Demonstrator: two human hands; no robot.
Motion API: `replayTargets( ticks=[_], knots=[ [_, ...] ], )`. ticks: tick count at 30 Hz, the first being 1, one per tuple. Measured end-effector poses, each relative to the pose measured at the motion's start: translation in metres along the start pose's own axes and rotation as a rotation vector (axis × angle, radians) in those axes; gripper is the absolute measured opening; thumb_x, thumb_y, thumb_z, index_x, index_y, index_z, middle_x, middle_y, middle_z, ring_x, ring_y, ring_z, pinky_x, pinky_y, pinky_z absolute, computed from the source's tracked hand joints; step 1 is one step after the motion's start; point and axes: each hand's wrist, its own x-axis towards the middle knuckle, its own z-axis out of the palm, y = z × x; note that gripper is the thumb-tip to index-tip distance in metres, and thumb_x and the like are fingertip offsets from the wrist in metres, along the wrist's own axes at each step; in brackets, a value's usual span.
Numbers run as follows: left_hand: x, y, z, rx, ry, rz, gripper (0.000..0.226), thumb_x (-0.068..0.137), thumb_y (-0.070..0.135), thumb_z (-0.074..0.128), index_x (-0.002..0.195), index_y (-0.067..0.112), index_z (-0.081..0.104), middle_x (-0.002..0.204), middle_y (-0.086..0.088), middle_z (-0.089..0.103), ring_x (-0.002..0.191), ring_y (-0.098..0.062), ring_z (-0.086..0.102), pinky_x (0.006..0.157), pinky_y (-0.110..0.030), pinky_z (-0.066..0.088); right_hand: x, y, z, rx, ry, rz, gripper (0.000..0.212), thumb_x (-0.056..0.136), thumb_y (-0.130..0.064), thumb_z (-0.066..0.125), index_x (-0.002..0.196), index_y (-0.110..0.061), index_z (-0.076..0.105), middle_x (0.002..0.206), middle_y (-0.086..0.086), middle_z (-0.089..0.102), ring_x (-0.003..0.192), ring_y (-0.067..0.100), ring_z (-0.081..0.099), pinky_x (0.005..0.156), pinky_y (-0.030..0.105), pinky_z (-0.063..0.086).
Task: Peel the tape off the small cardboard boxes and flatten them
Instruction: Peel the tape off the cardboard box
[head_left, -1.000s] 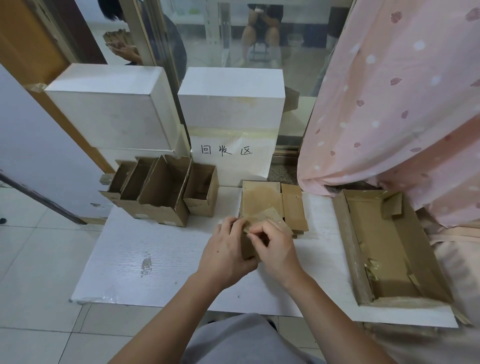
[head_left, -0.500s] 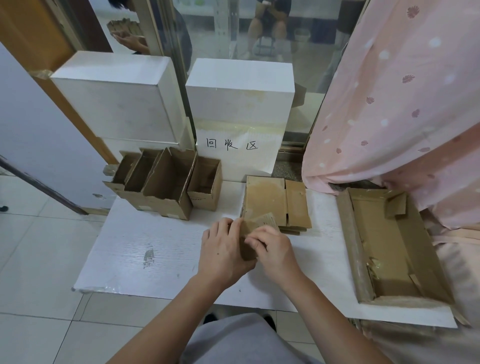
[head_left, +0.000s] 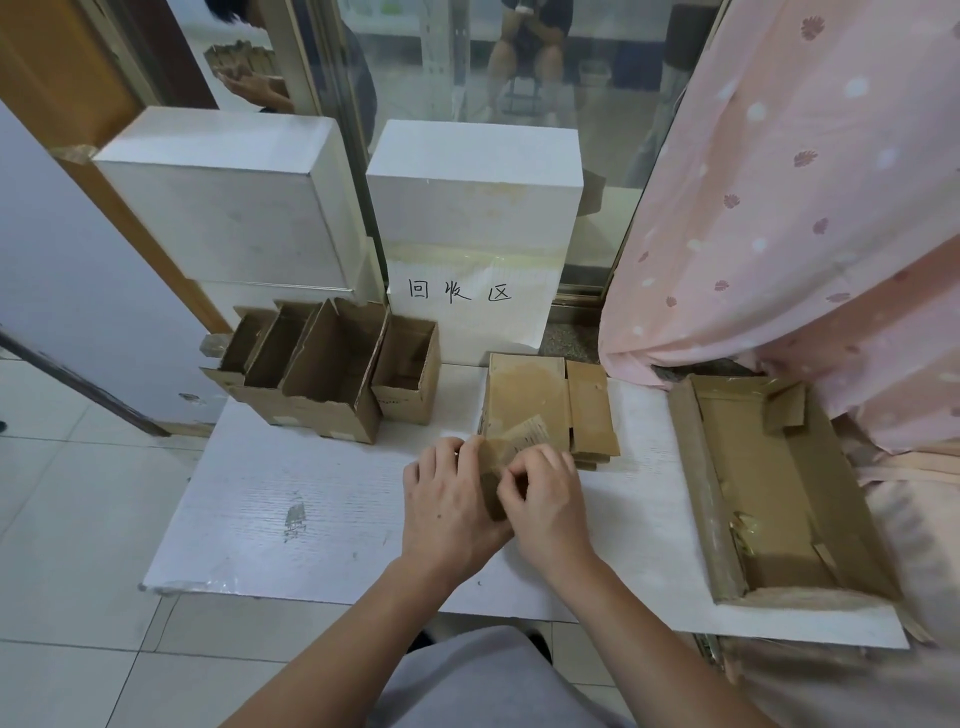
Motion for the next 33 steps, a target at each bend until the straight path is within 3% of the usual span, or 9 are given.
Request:
replayTargets(
  ticks=[7, 13, 18, 22, 29, 33],
  knots=[
    [0.004, -0.004, -0.002, 0.005, -0.061, 0.013, 0.086, 0.061, 0.067, 0.068, 0.134, 0.027, 0.047, 0.122, 0.006, 0.047, 0.111, -0.019, 0.044, 0.096, -0.036, 0.040, 0.002, 0.012, -0.016, 0.290, 0.060, 0.127, 0.013, 0.097, -0.007, 0.057, 0.088, -0.014, 0.053, 0.085, -0.005, 0.055, 0.082, 0.005, 0.052, 0.066, 0.014, 0.039],
    [0.007, -0.004, 0.001, -0.017, -0.085, 0.018, 0.087, 0.062, 0.070, 0.068, 0.135, 0.027, 0.046, 0.121, 0.006, 0.047, 0.111, -0.018, 0.043, 0.094, -0.035, 0.040, 0.002, 0.016, -0.020, 0.304, -0.083, 0.058, 0.009, 0.093, -0.018, 0.070, 0.091, -0.025, 0.066, 0.089, -0.016, 0.063, 0.090, 0.006, 0.059, 0.076, 0.022, 0.050],
    [0.004, 0.002, 0.004, -0.037, -0.052, 0.036, 0.083, 0.065, 0.069, 0.065, 0.133, 0.024, 0.050, 0.118, 0.005, 0.049, 0.108, -0.019, 0.044, 0.091, -0.037, 0.042, 0.004, 0.024, -0.017, 0.202, 0.006, 0.105, 0.027, 0.081, -0.029, 0.084, 0.107, -0.026, 0.074, 0.099, -0.017, 0.056, 0.101, 0.011, 0.046, 0.088, 0.021, 0.042],
    [0.005, 0.005, 0.004, -0.033, -0.035, 0.049, 0.082, 0.065, 0.068, 0.066, 0.132, 0.023, 0.052, 0.117, 0.004, 0.049, 0.107, -0.019, 0.044, 0.091, -0.038, 0.042, 0.005, 0.024, -0.013, 0.166, 0.044, 0.043, 0.005, 0.086, -0.019, 0.079, 0.090, -0.021, 0.076, 0.096, -0.014, 0.056, 0.096, 0.014, 0.048, 0.085, 0.027, 0.044],
    [0.012, 0.001, 0.000, -0.014, -0.078, 0.056, 0.089, 0.060, 0.068, 0.067, 0.136, 0.027, 0.048, 0.121, 0.006, 0.048, 0.109, -0.018, 0.043, 0.094, -0.036, 0.041, 0.012, 0.029, -0.019, 0.342, 0.188, 0.207, 0.011, 0.097, -0.012, 0.065, 0.089, -0.015, 0.059, 0.088, -0.007, 0.063, 0.085, 0.013, 0.060, 0.075, 0.033, 0.050],
    [0.015, 0.000, -0.001, -0.041, -0.098, 0.024, 0.089, 0.062, 0.070, 0.066, 0.137, 0.028, 0.045, 0.120, 0.009, 0.046, 0.108, -0.016, 0.041, 0.092, -0.033, 0.040, 0.018, 0.029, -0.028, 0.382, 0.150, 0.144, 0.015, 0.090, -0.008, 0.074, 0.083, -0.017, 0.064, 0.084, -0.009, 0.066, 0.081, 0.008, 0.062, 0.071, 0.021, 0.049]
  ],
)
